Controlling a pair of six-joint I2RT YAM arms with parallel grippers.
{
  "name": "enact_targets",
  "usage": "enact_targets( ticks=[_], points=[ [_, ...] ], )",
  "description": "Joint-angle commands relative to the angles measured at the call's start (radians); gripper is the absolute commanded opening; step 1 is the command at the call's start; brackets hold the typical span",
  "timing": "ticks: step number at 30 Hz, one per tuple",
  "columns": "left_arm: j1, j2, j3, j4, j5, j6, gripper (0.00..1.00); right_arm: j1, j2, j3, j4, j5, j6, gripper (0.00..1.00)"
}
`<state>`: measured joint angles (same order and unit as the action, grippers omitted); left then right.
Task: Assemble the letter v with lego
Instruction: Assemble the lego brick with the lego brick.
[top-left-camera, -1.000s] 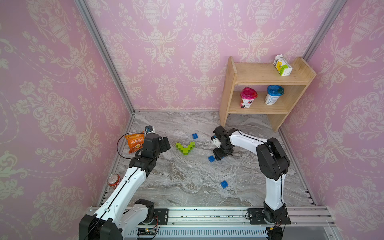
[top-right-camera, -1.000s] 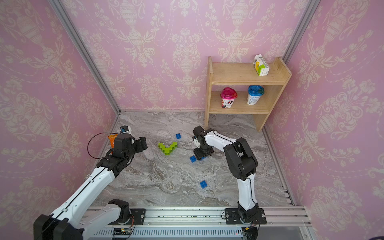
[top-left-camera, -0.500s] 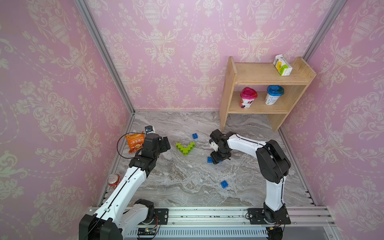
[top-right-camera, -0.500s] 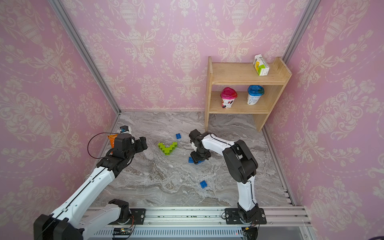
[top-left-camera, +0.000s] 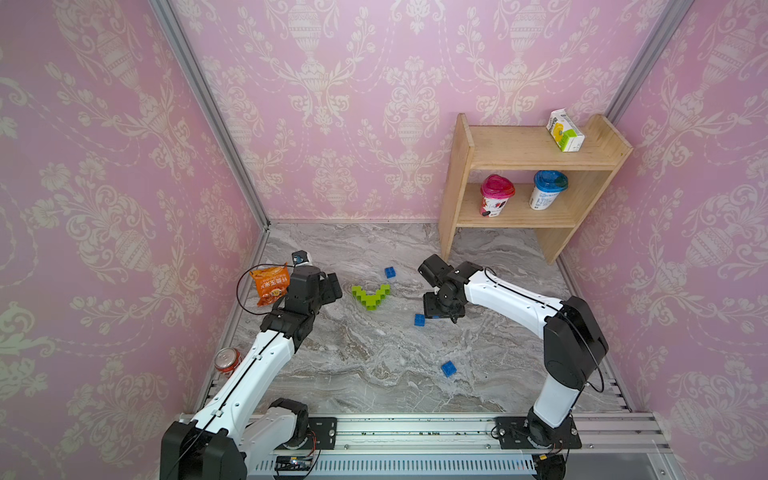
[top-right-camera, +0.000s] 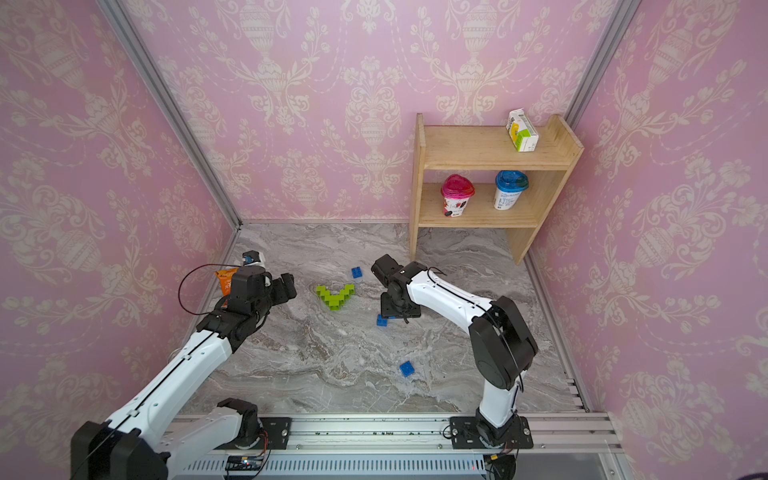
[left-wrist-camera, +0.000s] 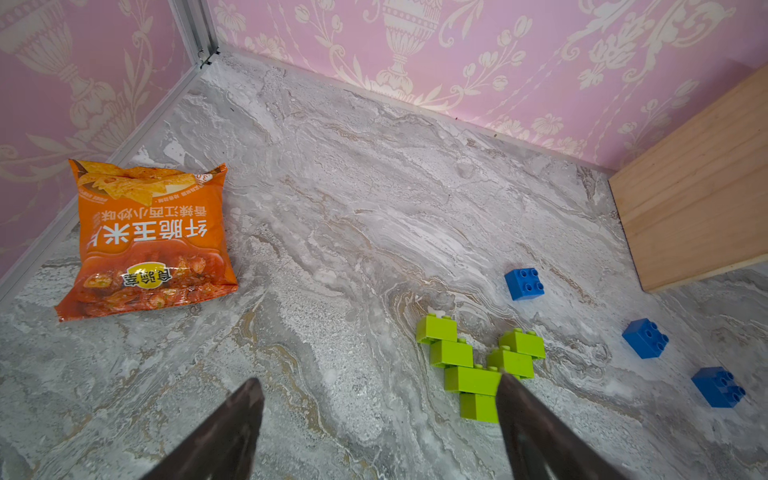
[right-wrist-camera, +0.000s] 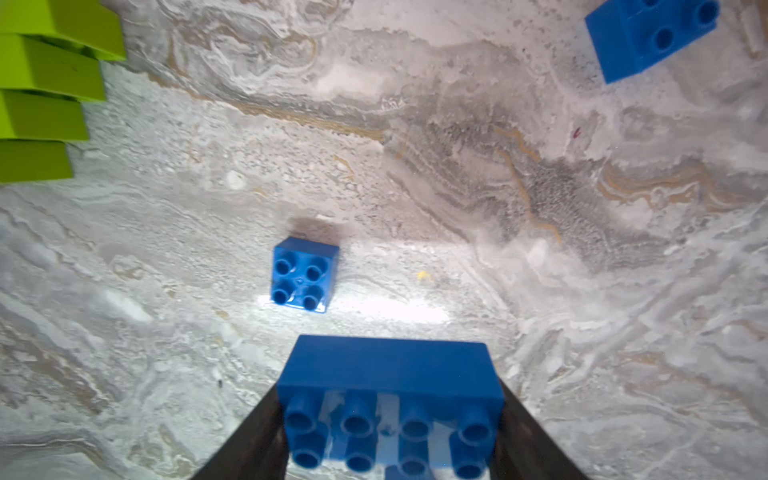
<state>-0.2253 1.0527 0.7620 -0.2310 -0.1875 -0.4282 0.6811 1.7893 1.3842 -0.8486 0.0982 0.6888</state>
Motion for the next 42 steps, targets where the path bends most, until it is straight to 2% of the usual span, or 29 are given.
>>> enact_targets(
  ticks=[1,12,20,32,42],
  points=[
    [0.007,0.020,0.024,0.021,0.034,0.023,0.89,0.037,0.062,0.050,0.026,0.047,0.190,0.00],
    [0.007,0.029,0.033,0.061,0.074,0.033,0.89,0.084,0.227,0.213,-0.071,0.082,0.279,0.00],
    [0.007,0.036,0.033,0.071,0.072,0.048,0.89,0.088,0.267,0.231,-0.089,0.081,0.301,0.00],
    [0.006,0.060,0.040,0.068,0.062,0.043,0.87,0.084,0.305,0.219,-0.071,0.013,0.294,0.00],
    [0.007,0.067,0.050,0.074,0.068,0.030,0.85,0.059,0.265,0.168,-0.031,0.020,0.353,0.00]
  ],
)
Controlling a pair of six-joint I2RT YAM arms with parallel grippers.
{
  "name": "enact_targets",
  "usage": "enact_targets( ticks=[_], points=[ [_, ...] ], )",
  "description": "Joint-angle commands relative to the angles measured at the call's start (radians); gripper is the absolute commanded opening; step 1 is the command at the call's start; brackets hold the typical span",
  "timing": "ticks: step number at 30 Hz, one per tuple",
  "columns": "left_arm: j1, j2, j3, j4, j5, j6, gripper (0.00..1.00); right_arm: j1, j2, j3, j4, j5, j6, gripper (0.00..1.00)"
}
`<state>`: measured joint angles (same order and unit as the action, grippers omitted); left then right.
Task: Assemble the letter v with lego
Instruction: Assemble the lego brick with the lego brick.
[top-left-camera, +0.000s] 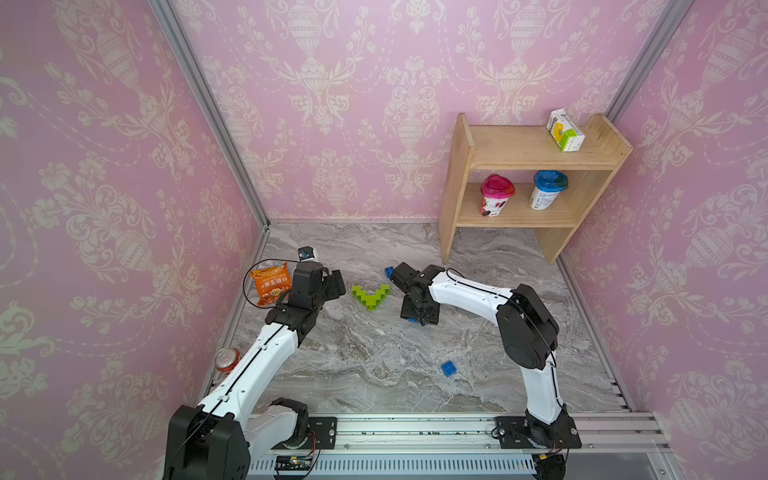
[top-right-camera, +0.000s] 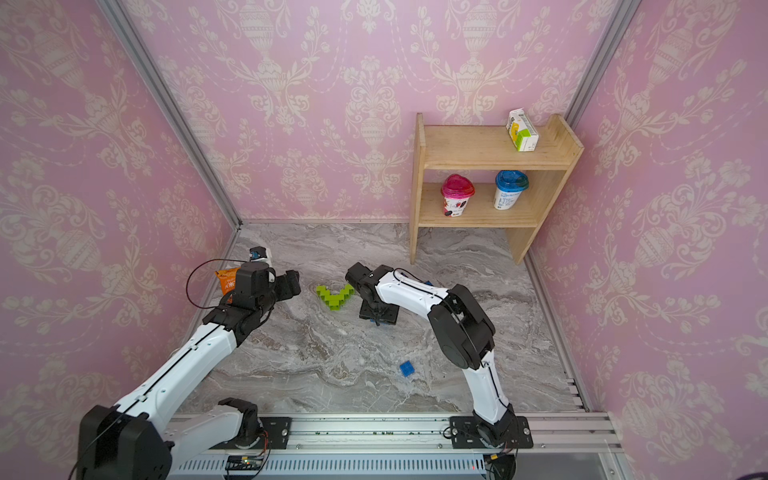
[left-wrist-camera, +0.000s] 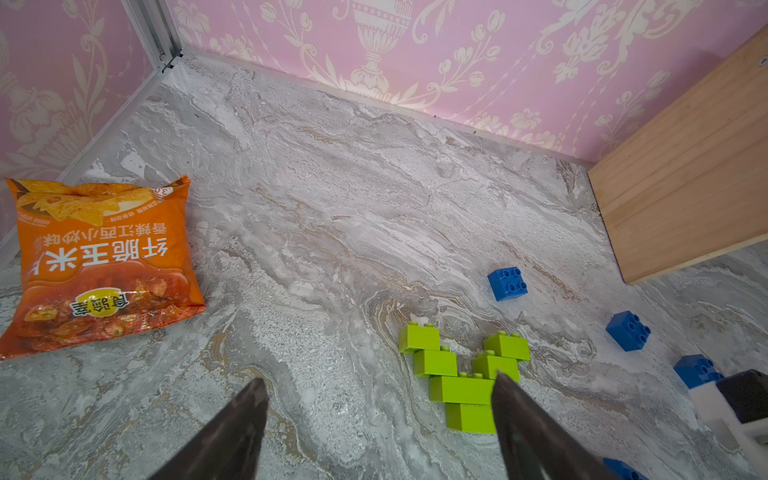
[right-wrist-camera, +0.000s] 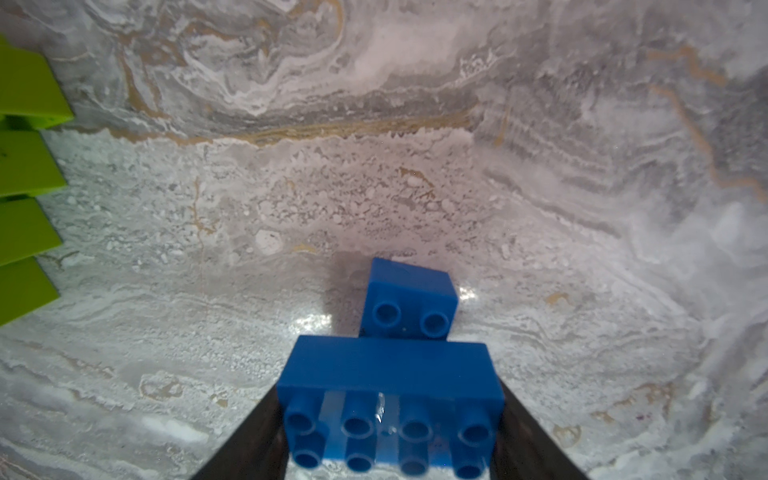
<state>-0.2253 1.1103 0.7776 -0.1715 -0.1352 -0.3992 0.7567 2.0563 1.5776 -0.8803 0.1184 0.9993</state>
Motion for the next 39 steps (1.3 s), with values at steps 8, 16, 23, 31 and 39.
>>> enact_targets(
  ticks=[8,16,23,31,39],
  points=[
    [0.006,0.006,0.043,0.018,0.020,0.000,0.84,-0.032,-0.024,-0.011,-0.023,0.028,0.040,0.00],
    [0.007,0.016,0.038,0.035,0.028,0.000,0.84,-0.033,-0.025,-0.018,0.007,0.026,0.057,0.00],
    [0.007,0.021,0.035,0.039,0.032,0.002,0.84,-0.038,-0.069,-0.018,-0.008,0.046,0.055,0.00],
    [0.007,0.036,0.035,0.048,0.032,0.002,0.84,-0.056,-0.033,-0.003,-0.024,0.026,0.038,0.00],
    [0.007,0.040,0.038,0.047,0.026,0.007,0.84,-0.066,0.008,0.022,-0.029,-0.001,0.023,0.00]
  ],
)
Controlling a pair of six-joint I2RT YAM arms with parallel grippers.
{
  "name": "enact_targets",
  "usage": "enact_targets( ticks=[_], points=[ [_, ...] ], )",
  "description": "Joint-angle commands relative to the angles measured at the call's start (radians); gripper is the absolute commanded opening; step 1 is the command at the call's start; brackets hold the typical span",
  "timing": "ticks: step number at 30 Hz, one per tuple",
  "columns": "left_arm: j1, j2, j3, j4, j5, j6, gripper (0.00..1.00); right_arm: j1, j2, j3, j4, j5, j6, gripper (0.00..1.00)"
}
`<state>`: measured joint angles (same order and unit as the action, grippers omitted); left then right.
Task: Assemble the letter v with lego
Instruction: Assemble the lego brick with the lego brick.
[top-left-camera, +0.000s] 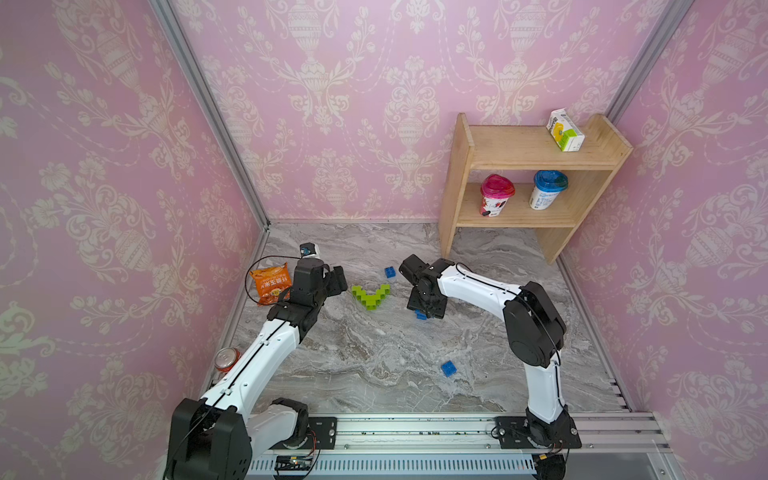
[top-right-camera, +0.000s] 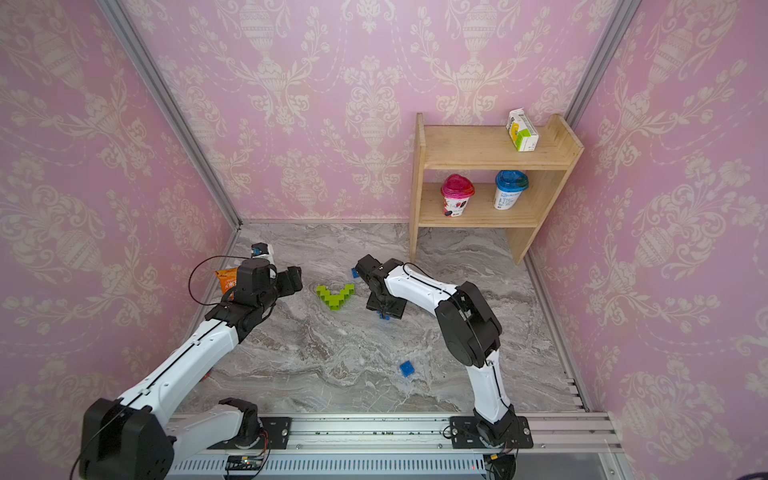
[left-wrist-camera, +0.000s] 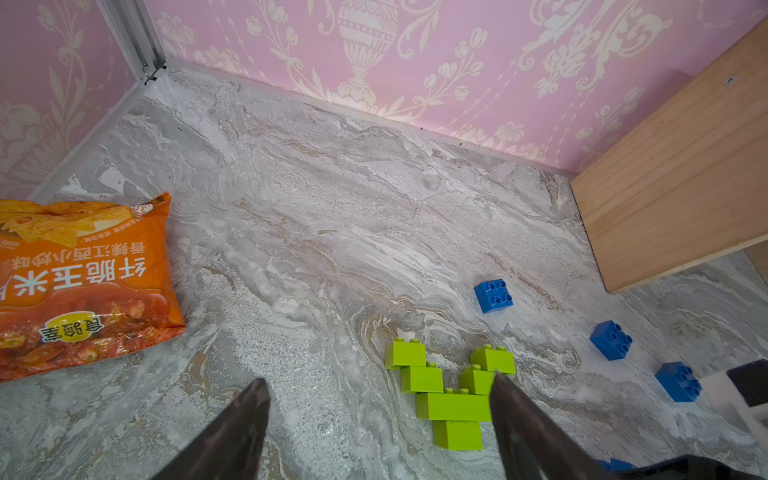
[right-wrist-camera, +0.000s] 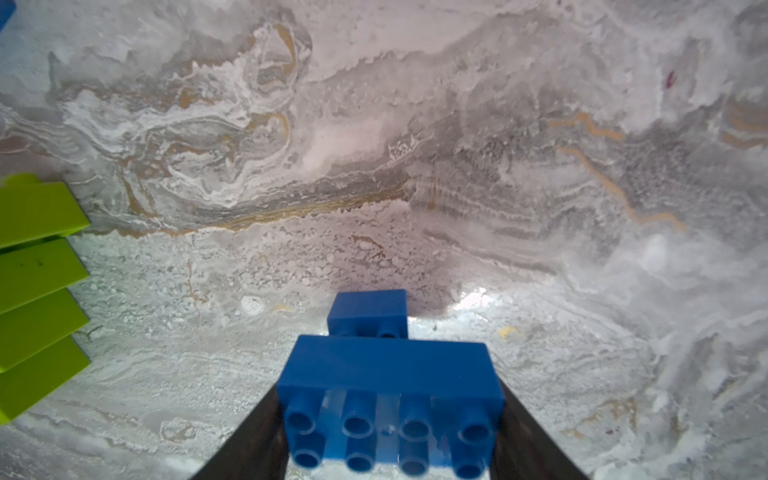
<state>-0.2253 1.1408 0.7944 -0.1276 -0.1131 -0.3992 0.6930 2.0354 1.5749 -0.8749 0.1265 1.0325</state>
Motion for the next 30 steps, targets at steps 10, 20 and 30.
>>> enact_targets(
  ticks=[10,20,30],
  points=[
    [0.007,0.012,0.019,0.008,0.001,0.011,0.84,-0.007,0.080,0.039,-0.051,-0.045,-0.018,0.00],
    [0.007,0.002,0.020,0.003,-0.001,0.010,0.84,-0.021,0.152,0.102,-0.149,-0.102,-0.073,0.00],
    [0.002,0.053,0.054,-0.034,0.025,-0.014,0.82,0.033,0.194,0.124,-0.175,-0.218,-0.310,0.00]
  ],
)
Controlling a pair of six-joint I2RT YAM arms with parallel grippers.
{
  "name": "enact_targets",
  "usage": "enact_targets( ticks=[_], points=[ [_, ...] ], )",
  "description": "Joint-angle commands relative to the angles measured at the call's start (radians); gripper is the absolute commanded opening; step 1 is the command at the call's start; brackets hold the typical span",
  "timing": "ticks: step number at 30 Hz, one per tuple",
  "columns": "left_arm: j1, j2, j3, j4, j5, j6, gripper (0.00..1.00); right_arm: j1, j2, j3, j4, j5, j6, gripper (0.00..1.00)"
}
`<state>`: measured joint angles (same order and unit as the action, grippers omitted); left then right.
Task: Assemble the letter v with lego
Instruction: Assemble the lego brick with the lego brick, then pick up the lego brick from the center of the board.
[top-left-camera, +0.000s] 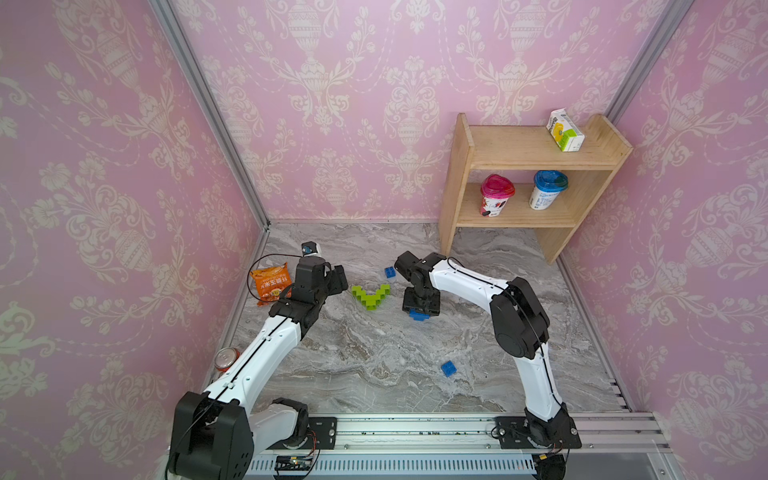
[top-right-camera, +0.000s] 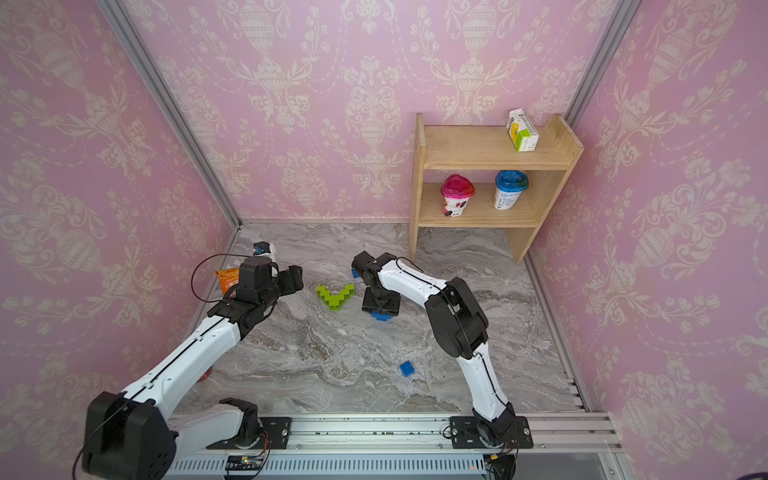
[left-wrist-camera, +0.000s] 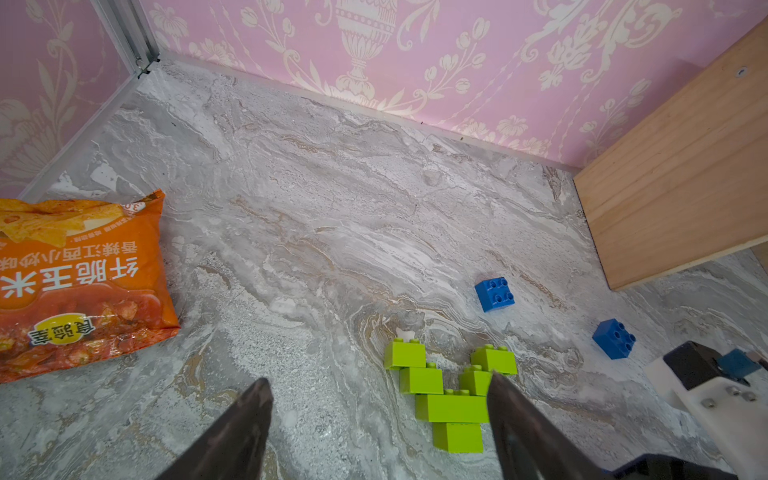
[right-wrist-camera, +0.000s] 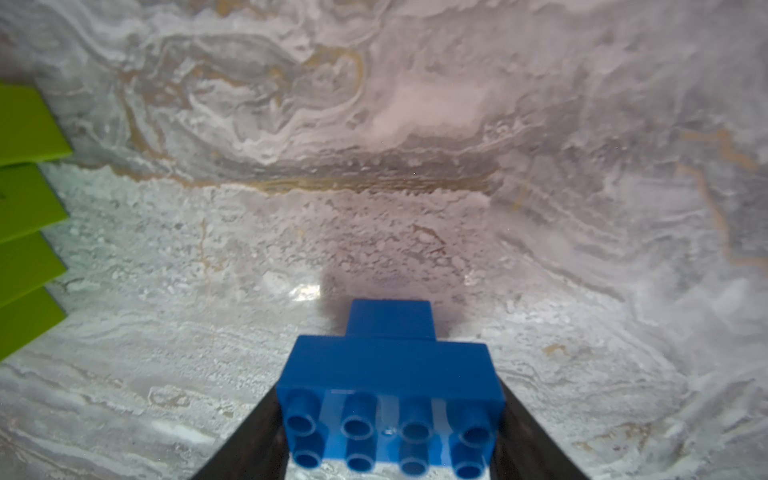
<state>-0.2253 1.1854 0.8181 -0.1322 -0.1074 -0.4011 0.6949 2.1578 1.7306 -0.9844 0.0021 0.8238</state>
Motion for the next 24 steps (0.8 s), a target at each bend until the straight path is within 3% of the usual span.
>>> enact_targets(
  ticks=[1,5,10,13,17,24],
  points=[
    [0.000,0.008,0.030,-0.027,0.017,-0.017,0.81,0.032,0.070,-0.035,-0.066,-0.101,-0.104,0.00],
    [-0.006,0.017,0.049,-0.040,0.009,-0.021,0.81,0.031,0.043,-0.042,-0.062,-0.084,-0.048,0.01],
    [-0.023,0.092,0.100,-0.080,0.022,-0.016,0.84,0.031,0.002,-0.013,-0.035,-0.076,-0.031,0.59],
    [-0.050,0.165,0.154,-0.102,0.012,-0.019,0.86,0.029,-0.030,0.026,-0.037,-0.065,-0.047,0.76],
    [-0.086,0.313,0.289,-0.155,0.023,-0.033,0.90,0.012,-0.127,0.046,-0.078,-0.009,-0.081,0.90],
    [-0.170,0.671,0.601,-0.262,0.027,-0.090,0.93,-0.086,-0.410,-0.227,-0.040,0.038,-0.112,0.92]
  ],
)
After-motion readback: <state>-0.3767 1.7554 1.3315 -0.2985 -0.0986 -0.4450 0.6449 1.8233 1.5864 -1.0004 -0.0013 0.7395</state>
